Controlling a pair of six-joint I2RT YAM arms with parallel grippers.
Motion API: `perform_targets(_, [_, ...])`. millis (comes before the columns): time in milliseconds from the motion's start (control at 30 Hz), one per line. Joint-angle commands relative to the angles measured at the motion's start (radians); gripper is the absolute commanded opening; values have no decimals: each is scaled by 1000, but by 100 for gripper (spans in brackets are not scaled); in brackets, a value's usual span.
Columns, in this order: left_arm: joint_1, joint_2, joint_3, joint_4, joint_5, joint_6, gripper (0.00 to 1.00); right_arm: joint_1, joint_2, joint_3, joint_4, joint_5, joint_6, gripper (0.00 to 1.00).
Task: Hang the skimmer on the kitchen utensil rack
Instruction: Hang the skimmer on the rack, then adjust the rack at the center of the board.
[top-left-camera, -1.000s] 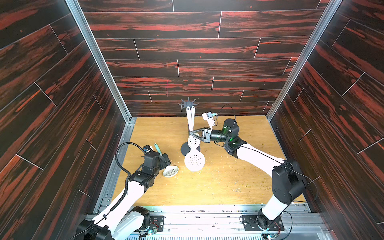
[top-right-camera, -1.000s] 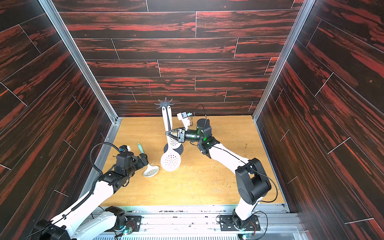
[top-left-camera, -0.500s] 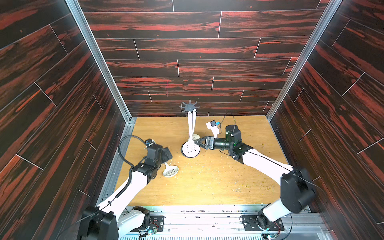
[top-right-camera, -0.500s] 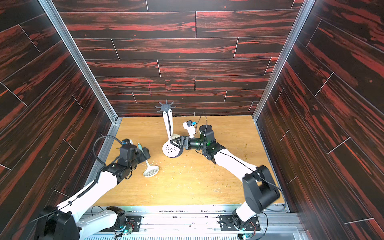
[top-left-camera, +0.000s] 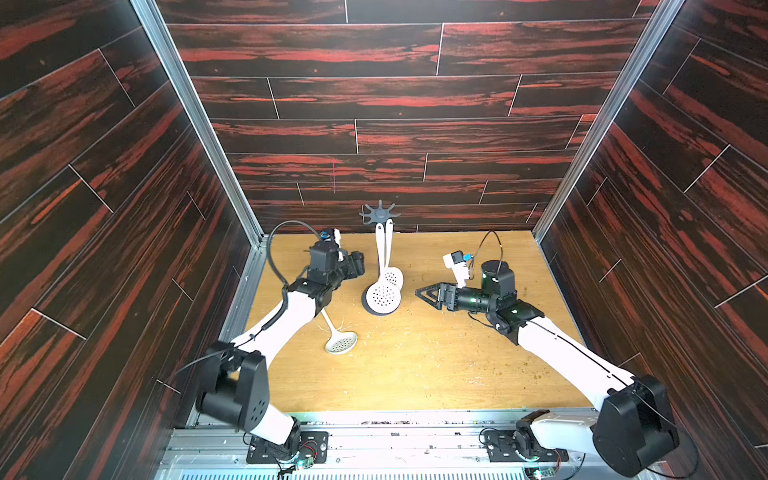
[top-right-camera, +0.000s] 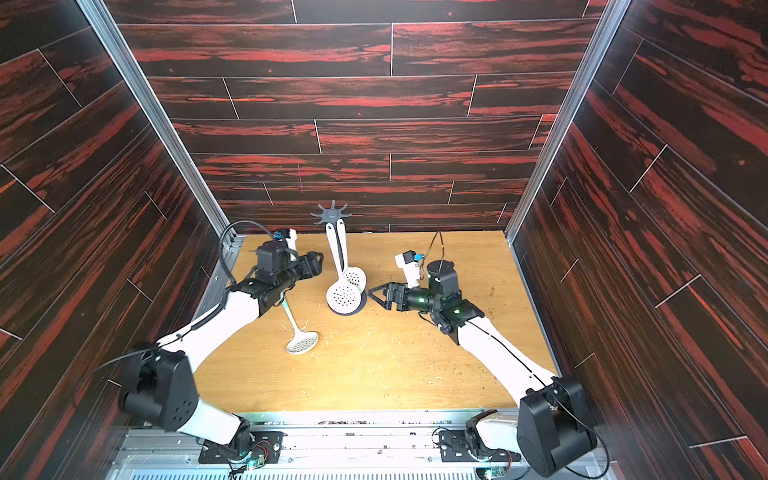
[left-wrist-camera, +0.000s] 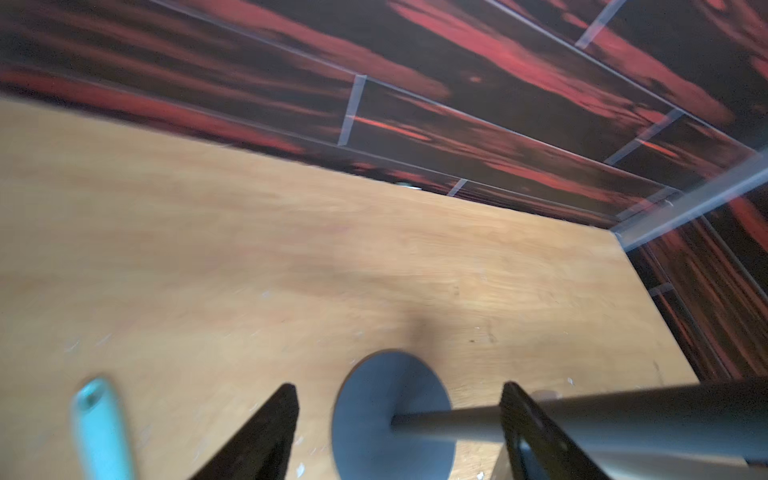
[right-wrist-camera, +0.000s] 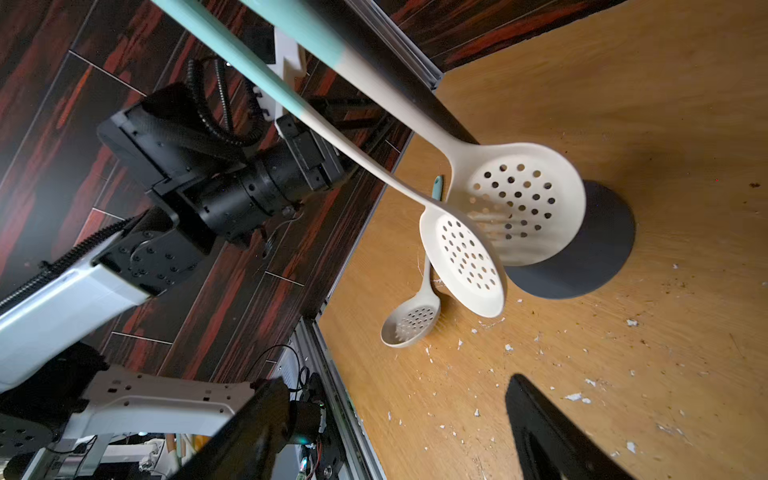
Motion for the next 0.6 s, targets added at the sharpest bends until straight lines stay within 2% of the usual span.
perform_targets(0, [4,24,53,40,115,115,73,-6,-31,7,-37,-36,-41,85])
perform_targets(200, [4,38,68,74,196,193,72,-12,-11,44,-80,-45,-53,86])
perform_targets(400, [4,39,92,5,375,331,70,-12,23,73,-82,-41,-52,86])
perform_targets(567, [4,13,94,-55,415,411,69,-12,51,75,-57,-46,-33,86])
